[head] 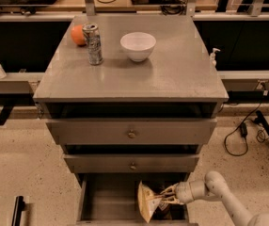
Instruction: Place brown chip bag into bottom drawer
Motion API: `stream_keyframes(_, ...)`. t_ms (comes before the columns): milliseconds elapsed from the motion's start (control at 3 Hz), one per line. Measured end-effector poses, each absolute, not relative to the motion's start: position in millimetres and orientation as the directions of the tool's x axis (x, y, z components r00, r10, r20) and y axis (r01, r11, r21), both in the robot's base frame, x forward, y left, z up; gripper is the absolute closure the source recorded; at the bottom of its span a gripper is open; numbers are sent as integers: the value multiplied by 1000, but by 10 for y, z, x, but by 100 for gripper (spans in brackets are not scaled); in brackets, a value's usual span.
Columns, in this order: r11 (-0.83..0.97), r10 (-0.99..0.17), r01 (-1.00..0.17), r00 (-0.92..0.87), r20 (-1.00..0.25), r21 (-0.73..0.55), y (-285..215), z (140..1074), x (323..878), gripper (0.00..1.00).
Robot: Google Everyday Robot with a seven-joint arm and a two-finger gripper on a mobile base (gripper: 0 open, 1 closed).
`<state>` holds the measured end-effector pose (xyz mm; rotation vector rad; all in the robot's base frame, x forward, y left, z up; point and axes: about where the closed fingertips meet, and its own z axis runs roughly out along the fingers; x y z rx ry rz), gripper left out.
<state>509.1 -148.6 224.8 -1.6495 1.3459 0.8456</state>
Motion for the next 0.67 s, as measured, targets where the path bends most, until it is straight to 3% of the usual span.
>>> stream_keyframes(333, -89, -421, -980, 200, -885, -179, -1457, 2236, 5079, 12)
stream_keyframes(667, -92, -418, -980, 199, -886, -177, -1433, 2226, 5069, 0)
